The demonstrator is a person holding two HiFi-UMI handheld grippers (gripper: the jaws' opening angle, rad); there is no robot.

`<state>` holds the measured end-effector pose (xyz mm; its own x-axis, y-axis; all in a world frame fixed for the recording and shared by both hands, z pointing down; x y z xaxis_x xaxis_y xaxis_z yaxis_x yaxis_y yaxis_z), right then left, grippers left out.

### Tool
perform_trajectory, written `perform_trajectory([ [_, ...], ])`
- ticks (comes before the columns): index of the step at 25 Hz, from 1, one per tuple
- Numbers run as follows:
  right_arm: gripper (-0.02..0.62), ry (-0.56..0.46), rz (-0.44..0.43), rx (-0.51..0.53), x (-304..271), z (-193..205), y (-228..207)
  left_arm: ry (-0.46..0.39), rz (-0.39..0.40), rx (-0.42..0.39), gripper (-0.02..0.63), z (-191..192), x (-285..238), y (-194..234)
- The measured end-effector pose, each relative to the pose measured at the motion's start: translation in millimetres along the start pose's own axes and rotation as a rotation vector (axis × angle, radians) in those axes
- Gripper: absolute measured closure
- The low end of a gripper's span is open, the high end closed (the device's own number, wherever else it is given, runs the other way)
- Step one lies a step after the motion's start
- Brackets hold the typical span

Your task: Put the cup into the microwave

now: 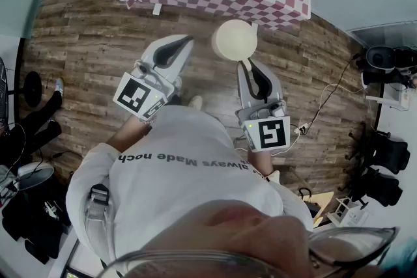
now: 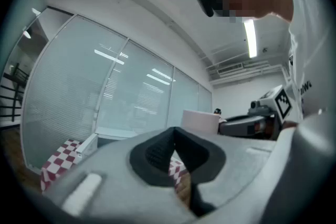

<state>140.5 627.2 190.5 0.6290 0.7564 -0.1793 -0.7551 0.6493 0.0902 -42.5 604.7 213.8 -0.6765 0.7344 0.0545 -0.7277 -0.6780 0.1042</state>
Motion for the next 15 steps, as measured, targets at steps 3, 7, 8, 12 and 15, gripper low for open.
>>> perform_trajectory([
  [3,0.551,0.019,-0.014,0.026,1,9,1,0.002,0.000,0.002,0.601,2,0,1],
  [7,0.551,0.025,-0.012,0.025,-7,9,1,0.007,0.006,0.011,0.601,5,-3,9],
  [8,0.551,0.026,-0.013,0.026,-11,9,2,0.005,0.007,0.012,0.601,5,-3,13],
  [12,0.551,0.013,-0.017,0.006,-34,6,6,-0.002,0.005,0.013,0.601,4,-1,36],
  [15,0.551,0.003,-0.015,-0.008,-60,0,11,-0.001,-0.007,0.016,0.601,2,4,62],
])
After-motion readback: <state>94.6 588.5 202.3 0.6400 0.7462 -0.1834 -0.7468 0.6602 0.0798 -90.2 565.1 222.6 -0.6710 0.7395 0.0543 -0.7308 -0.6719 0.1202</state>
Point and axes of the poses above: the fingertips, and each gripper's own axes: x backward along the fingers, y to its left, z out of its underside, the point moved 6 cm from there along x, backward along the fingers, and after that the axes turned 3 degrees about y, right-handed, at the moved point
